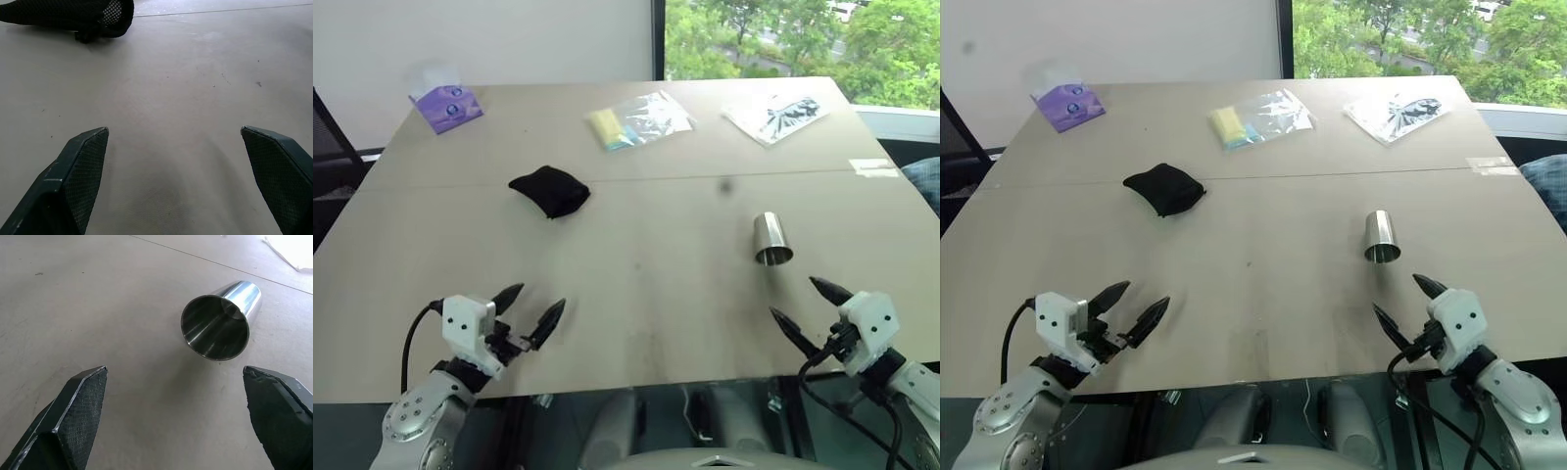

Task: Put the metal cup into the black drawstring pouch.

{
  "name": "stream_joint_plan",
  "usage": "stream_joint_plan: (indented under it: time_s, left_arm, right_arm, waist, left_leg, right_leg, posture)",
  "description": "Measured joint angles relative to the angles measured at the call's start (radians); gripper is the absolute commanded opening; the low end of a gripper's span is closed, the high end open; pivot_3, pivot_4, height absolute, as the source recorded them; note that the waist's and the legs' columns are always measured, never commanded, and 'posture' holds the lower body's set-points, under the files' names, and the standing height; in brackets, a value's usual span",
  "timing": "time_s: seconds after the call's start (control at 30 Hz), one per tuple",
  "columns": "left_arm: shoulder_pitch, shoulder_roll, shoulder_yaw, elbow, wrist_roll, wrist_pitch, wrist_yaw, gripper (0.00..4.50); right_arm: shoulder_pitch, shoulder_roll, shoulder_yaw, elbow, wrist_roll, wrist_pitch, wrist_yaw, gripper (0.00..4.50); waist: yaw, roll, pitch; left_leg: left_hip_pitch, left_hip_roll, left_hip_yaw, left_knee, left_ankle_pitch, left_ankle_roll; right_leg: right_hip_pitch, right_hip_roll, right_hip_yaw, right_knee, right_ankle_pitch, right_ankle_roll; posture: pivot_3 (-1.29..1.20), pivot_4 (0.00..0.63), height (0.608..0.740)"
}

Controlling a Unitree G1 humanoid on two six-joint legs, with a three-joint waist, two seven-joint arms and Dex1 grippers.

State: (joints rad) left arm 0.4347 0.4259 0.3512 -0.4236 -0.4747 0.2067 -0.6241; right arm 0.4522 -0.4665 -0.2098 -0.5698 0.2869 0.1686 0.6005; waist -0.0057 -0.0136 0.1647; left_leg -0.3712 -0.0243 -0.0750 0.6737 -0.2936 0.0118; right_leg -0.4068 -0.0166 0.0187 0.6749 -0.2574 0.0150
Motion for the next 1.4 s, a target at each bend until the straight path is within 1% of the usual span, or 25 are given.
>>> stream_joint_plan:
  time_s: [0.07,0.23,0.4,0.53,0.77,0.87,0.93,1.0,1.13,1.17,1.23,1.3,1.4]
  left_arm:
    - [-0.007,0.000,-0.001,0.000,0.000,0.006,0.006,4.49]
    - [-0.113,-0.001,-0.026,0.000,0.006,0.048,0.066,4.49]
    - [-0.150,0.000,-0.046,0.000,0.012,0.094,0.111,4.49]
    - [-0.204,0.018,-0.048,-0.003,0.036,0.139,0.161,4.49]
    - [-0.311,0.046,-0.092,-0.034,0.138,0.198,0.246,4.49]
    - [-0.347,0.084,-0.129,-0.042,0.210,0.245,0.289,4.49]
    - [-0.392,0.141,-0.207,-0.060,0.340,0.353,0.355,4.49]
    - [-0.422,0.161,-0.244,-0.073,0.397,0.400,0.383,4.49]
    - [-0.564,0.255,-0.397,-0.082,0.573,0.554,0.411,4.49]
    - [-0.618,0.285,-0.458,-0.073,0.631,0.601,0.410,4.49]
    - [-0.677,0.298,-0.513,-0.054,0.686,0.639,0.410,4.49]
    - [-0.755,0.297,-0.581,0.006,0.743,0.663,0.406,4.49]
    - [-0.857,0.263,-0.653,0.100,0.804,0.702,0.402,4.49]
  right_arm:
    - [-0.001,0.000,0.000,0.000,0.000,0.000,0.001,4.50]
    - [-0.080,-0.009,0.035,-0.047,0.018,-0.010,0.022,4.50]
    - [-0.130,-0.032,0.087,-0.096,0.028,-0.039,0.055,4.50]
    - [-0.197,-0.061,0.115,-0.160,0.069,-0.001,0.068,4.50]
    - [-0.275,-0.104,0.146,-0.178,0.110,0.073,0.070,4.50]
    - [-0.286,-0.112,0.147,-0.180,0.116,0.072,0.074,4.50]
    - [-0.291,-0.115,0.150,-0.180,0.116,0.070,0.074,4.50]
    - [-0.296,-0.115,0.154,-0.180,0.116,0.069,0.072,4.50]
    - [-0.320,-0.107,0.161,-0.180,0.112,0.068,0.061,4.50]
    - [-0.323,-0.105,0.165,-0.179,0.109,0.068,0.056,4.50]
    - [-0.328,-0.104,0.173,-0.179,0.105,0.067,0.054,4.50]
    - [-0.325,-0.103,0.178,-0.177,0.095,0.066,0.047,4.50]
    - [-0.322,-0.103,0.186,-0.177,0.080,0.065,0.044,4.50]
  waist:
    - [0.000,0.000,0.000]
    - [0.000,0.000,0.000]
    - [-0.004,0.000,0.000]
    - [-0.004,0.000,0.000]
    - [-0.001,0.000,0.000]
    - [-0.002,0.000,0.000]
    - [-0.002,-0.001,0.000]
    - [-0.002,-0.001,0.000]
    - [-0.002,-0.001,0.000]
    - [-0.002,-0.001,0.000]
    - [-0.003,-0.001,0.000]
    - [-0.003,-0.001,0.000]
    - [-0.005,-0.001,0.000]
  left_leg:
    - [0.000,0.000,0.000,0.000,0.000,0.000]
    - [0.001,0.000,0.000,0.000,0.000,0.000]
    - [0.001,0.000,0.000,-0.002,0.000,0.000]
    - [0.001,0.000,-0.001,-0.002,0.000,0.000]
    - [0.001,-0.001,-0.001,-0.002,0.000,0.000]
    - [0.001,-0.001,-0.001,-0.003,0.000,0.000]
    - [0.001,-0.001,-0.001,-0.003,0.000,0.000]
    - [0.001,-0.001,-0.001,-0.003,0.000,0.000]
    - [0.001,-0.002,-0.002,-0.003,0.000,0.000]
    - [0.000,-0.002,-0.002,-0.003,0.000,0.000]
    - [0.000,-0.002,-0.002,-0.004,0.001,-0.001]
    - [0.000,-0.002,-0.002,-0.004,0.001,-0.002]
    - [-0.001,-0.002,-0.002,-0.004,0.003,-0.005]
  right_leg:
    - [0.000,0.000,0.000,0.000,0.000,0.000]
    - [0.000,0.000,0.000,0.000,0.001,0.000]
    - [0.000,0.000,0.000,-0.001,0.002,-0.003]
    - [0.000,0.000,-0.001,-0.001,0.002,-0.003]
    - [0.000,0.000,-0.001,-0.001,0.003,-0.003]
    - [0.000,0.000,-0.001,-0.001,0.003,-0.003]
    - [0.000,0.000,-0.001,-0.001,0.003,-0.003]
    - [0.000,0.000,-0.001,-0.001,0.003,-0.003]
    - [0.000,0.000,-0.002,-0.001,0.003,-0.003]
    - [0.000,0.000,-0.002,-0.001,0.003,-0.003]
    - [0.000,0.000,-0.002,-0.001,0.003,-0.003]
    - [0.000,0.000,-0.002,-0.001,0.003,-0.003]
    - [-0.001,0.000,-0.002,-0.001,0.003,-0.003]
  posture:
    - [0.00,0.150,0.740]
    - [0.00,0.150,0.740]
    - [0.00,0.150,0.740]
    - [0.00,0.150,0.740]
    - [0.00,0.150,0.740]
    - [0.00,0.150,0.740]
    - [0.00,0.150,0.740]
    - [0.00,0.150,0.740]
    - [0.00,0.150,0.740]
    - [0.00,0.150,0.740]
    - [0.00,0.150,0.740]
    - [0.00,0.150,0.740]
    - [0.00,0.150,0.740]
